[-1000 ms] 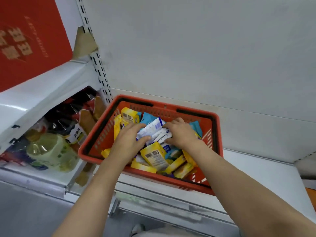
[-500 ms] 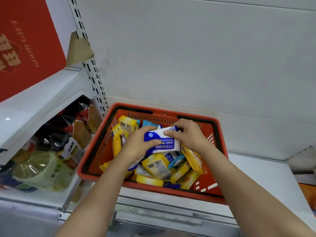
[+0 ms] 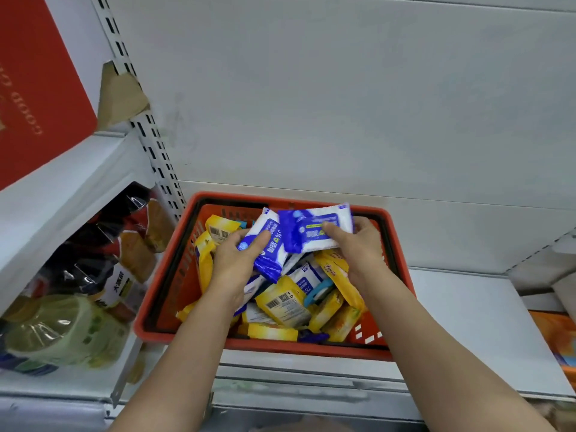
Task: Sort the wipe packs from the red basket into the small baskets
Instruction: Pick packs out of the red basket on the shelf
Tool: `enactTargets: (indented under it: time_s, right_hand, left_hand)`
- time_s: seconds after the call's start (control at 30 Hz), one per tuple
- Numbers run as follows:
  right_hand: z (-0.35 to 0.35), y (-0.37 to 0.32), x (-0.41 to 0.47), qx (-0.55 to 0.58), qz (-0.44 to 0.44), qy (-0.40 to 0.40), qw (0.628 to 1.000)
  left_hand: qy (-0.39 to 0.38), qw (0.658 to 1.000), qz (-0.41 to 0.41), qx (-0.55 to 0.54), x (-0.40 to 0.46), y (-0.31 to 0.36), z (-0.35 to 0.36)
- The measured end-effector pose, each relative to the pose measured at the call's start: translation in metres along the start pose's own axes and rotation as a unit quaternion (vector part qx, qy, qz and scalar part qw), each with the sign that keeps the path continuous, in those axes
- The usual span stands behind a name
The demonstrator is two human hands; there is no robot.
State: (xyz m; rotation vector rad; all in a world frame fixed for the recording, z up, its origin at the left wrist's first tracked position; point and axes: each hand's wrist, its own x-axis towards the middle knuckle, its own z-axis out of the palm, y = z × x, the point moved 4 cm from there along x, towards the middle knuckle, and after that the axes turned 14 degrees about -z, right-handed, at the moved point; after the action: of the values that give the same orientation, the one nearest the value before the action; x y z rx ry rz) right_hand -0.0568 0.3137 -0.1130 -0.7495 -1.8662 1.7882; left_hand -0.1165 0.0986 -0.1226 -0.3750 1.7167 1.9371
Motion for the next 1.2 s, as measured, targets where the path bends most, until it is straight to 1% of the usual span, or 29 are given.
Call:
enactTargets:
  time_s: [0.07, 0.13, 0.17, 0.27, 0.37, 0.5, 0.6, 0.73, 0.87, 0.97, 1.1, 1.2]
  right_hand:
    - [-0.013, -0.003, 0.000, 0.013, -0.005, 0.041, 0.999]
    - [-0.018, -0.006, -0.008, 0.076, -0.017, 0.042, 0.996]
    - [-0.018, -0.008, -0.013, 0.089, -0.025, 0.036, 0.995]
    - [-0.022, -0.009, -0.027, 0.069, -0.026, 0.038, 0.997]
    - [-0.034, -0.009, -0.040, 0.086, 0.003, 0.086, 0.993]
    - [-0.057, -0.013, -0.061, 0.120, 0.010, 0.129, 0.984]
    - [-0.077, -0.017, -0.078, 0.136, 0.005, 0.131, 0.982]
    - [-0.116, -0.016, -0.108, 0.138, 0.013, 0.127, 0.982]
    - [-0.173, -0.006, -0.139, 0.097, 0.014, 0.157, 0.983]
    - [-0.233, 0.005, -0.172, 0.061, 0.000, 0.196, 0.979]
    - [-0.336, 0.022, -0.236, 0.068, -0.051, 0.243, 0.966]
    - [-0.425, 0.036, -0.293, 0.040, -0.072, 0.278, 0.957]
  left_hand:
    - [0.001, 1.000, 0.002, -0.001, 0.002, 0.001, -0.007]
    - [-0.009, 1.000, 0.000, -0.003, 0.002, 0.002, -0.009]
    - [-0.016, 1.000, -0.003, -0.007, 0.002, 0.002, -0.008]
    - [-0.039, 0.999, -0.027, -0.019, -0.002, 0.001, 0.001]
    - [-0.073, 0.995, -0.043, -0.047, -0.008, 0.001, 0.012]
    - [-0.128, 0.990, -0.017, -0.056, -0.017, 0.006, 0.035]
    - [-0.161, 0.986, 0.015, -0.025, -0.031, 0.002, 0.057]
    - [-0.167, 0.985, 0.033, -0.009, -0.060, -0.019, 0.085]
    - [-0.174, 0.984, 0.037, 0.010, -0.096, -0.045, 0.115]
    - [-0.192, 0.980, 0.044, 0.036, -0.134, -0.074, 0.147]
    - [-0.218, 0.973, 0.032, 0.071, -0.203, -0.139, 0.204]
    - [-0.238, 0.968, 0.001, 0.079, -0.265, -0.204, 0.248]
